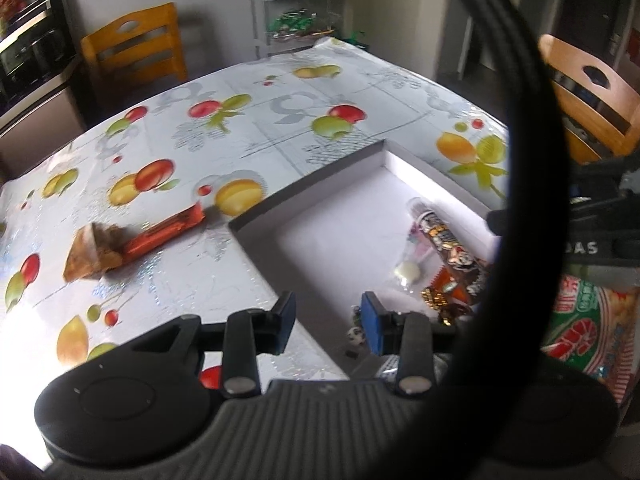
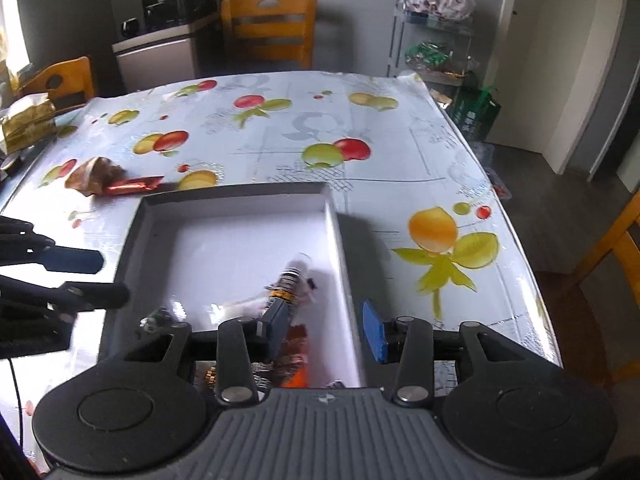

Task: Organize snacks
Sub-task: 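Open both tools to release the tube and figurine into the tray, then move both tools toward the tan pastry packet and orange chocolate bar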

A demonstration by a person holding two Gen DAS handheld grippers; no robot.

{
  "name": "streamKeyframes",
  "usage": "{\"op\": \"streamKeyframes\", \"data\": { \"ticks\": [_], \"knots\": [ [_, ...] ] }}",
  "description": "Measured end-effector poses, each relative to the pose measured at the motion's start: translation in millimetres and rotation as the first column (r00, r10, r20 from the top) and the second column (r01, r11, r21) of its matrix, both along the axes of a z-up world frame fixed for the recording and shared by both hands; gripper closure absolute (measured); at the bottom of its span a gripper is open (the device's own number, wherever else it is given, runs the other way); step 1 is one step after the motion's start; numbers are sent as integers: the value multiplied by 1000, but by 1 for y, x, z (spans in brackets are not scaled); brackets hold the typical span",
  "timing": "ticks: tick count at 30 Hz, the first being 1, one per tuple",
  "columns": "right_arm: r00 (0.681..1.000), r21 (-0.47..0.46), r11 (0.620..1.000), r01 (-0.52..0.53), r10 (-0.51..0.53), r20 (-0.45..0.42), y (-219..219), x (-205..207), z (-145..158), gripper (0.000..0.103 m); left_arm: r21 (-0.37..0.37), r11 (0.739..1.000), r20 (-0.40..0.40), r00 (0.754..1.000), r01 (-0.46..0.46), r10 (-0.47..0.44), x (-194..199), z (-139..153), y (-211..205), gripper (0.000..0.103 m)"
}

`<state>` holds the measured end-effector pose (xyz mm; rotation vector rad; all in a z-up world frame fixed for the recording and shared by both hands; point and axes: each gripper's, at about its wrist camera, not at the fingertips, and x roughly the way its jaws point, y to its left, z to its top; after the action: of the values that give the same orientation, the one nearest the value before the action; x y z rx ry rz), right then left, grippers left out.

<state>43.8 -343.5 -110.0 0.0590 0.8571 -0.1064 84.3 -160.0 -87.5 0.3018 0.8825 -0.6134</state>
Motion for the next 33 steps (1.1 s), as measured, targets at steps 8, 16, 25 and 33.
{"op": "streamKeyframes", "data": {
  "ticks": [8, 16, 25, 33],
  "knots": [
    [999, 32, 999, 0, -1, 38, -4, -2, 5, 60, -17, 998, 10, 998, -64, 64, 8, 1, 12, 68],
    [995, 40, 998, -54, 51, 90, 18, 14, 28, 58, -27, 986, 35, 986, -164, 165, 27, 10, 41, 68],
    [974, 55, 980, -189, 181, 133, 80, 25, 59, 53, -24, 961, 61, 959, -277, 278, 53, 16, 97, 68],
    [937, 15, 948, -319, 313, 155, 133, 53, 75, 52, -51, 929, 74, 926, -367, 370, 74, 23, 143, 68]
  ]
}}
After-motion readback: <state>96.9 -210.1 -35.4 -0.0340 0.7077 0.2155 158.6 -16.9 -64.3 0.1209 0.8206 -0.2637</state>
